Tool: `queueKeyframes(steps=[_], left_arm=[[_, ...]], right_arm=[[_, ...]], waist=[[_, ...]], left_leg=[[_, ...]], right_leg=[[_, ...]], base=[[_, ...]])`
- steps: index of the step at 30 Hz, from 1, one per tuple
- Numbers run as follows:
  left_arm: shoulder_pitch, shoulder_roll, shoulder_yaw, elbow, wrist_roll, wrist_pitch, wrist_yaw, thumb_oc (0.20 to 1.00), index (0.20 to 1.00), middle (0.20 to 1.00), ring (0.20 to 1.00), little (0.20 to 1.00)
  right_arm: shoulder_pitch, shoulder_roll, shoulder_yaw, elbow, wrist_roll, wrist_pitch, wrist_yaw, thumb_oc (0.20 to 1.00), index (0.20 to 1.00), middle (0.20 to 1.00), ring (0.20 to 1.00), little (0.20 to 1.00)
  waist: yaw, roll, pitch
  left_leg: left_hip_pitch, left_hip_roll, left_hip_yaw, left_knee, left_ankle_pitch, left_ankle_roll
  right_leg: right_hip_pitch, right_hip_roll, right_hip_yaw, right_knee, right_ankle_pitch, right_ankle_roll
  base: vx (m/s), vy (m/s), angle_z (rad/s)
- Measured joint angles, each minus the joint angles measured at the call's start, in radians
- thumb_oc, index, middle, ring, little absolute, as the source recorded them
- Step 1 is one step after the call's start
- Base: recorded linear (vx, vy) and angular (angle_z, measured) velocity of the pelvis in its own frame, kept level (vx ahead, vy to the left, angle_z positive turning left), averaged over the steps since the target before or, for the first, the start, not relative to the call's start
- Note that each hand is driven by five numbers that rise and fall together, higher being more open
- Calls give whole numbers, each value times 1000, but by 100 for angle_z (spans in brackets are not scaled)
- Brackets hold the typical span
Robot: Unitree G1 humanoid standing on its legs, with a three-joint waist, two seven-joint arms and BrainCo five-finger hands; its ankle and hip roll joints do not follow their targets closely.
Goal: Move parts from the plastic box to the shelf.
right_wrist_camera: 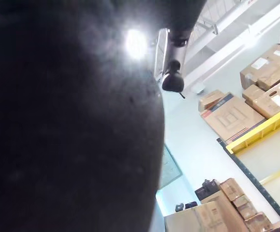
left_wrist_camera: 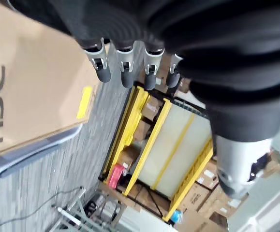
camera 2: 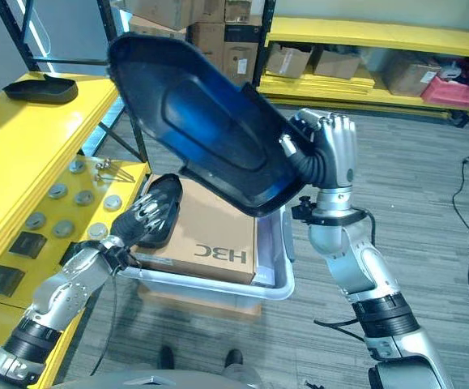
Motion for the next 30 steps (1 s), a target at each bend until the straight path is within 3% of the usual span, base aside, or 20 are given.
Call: queueKeyframes(steps=[13, 17, 24, 30], left_arm=[[-60, -16, -99, -53, -69, -23, -62, 1000, 1000, 1000, 1000, 1000], [-60, -17, -95, -53, -76, -104, 16, 1000, 1000, 1000, 1000, 1000], [-60, -16, -45, -53, 104, -257, 176, 1000, 1000, 1000, 1000, 1000], [-60, -16, -27, -58, 171, -295, 214, 1000, 1000, 1000, 1000, 1000]], right_arm=[[-68, 58, 115, 12, 6, -7, -4, 200, 200, 200, 200, 200], [-73, 97, 122, 12, 46, -7, -4, 200, 200, 200, 200, 200], [-62, 149, 134, 7, 48, -7, 8, 200, 200, 200, 200, 200], [-60, 163, 155, 7, 73, -7, 29, 200, 200, 200, 200, 200]], waist=[[-18, 3, -3], [-15, 4, -3], [-5, 4, -4], [-3, 3, -5]], left_leg=[[4, -1, 5, 0, 4, 3], [7, -1, 4, 0, 3, 2], [6, -1, 2, 0, 1, -2], [6, -1, 2, 0, 1, -2]], right_leg=[[1, 0, 7, 0, 0, 0], [4, 1, 6, 0, 0, 0], [4, 1, 4, 0, 0, 0], [4, 0, 4, 0, 0, 0]], base=[[2, 1, -1], [0, 0, 0], [0, 0, 0], [0, 0, 0]])
